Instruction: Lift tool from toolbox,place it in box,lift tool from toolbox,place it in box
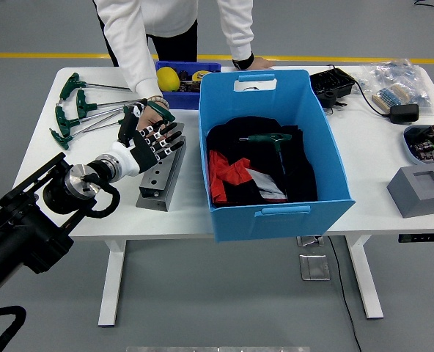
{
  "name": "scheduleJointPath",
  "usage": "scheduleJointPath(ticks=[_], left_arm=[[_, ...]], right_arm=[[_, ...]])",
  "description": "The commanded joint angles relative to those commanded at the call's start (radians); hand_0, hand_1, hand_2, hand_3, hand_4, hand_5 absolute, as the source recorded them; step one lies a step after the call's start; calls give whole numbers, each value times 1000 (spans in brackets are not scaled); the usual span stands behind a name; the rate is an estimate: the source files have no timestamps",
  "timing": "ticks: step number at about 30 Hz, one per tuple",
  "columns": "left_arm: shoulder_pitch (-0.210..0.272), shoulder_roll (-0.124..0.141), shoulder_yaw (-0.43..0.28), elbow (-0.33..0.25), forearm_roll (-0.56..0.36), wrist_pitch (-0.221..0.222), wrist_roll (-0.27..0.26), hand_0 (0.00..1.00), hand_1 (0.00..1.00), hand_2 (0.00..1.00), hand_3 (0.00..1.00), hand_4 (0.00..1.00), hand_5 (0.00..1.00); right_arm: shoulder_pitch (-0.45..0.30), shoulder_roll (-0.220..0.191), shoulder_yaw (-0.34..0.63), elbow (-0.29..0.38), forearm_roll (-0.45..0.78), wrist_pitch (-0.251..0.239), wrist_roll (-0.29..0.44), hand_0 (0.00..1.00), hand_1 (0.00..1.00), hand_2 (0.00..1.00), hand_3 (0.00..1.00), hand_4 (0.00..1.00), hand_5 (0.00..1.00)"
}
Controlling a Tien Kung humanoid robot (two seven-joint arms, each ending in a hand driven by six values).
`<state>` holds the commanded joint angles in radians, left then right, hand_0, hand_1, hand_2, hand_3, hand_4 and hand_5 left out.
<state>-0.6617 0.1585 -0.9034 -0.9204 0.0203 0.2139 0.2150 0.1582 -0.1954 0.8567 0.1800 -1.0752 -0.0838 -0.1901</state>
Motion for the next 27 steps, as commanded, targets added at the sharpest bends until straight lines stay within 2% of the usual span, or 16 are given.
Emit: scheduleJointPath(ticks=[13, 27], left_arm=[[-25, -10, 29, 55, -5, -14, -12, 529, 637, 762, 967, 810, 892], [-64, -35, 47, 109, -10, -22, -49, 524, 635, 757, 914, 813, 901]], right_arm=[[6, -1, -1, 0, -2, 1, 0, 651, 640, 730, 570, 832, 657], [17, -2, -16, 0, 7, 0, 4, 658, 641, 730, 570, 833, 657]])
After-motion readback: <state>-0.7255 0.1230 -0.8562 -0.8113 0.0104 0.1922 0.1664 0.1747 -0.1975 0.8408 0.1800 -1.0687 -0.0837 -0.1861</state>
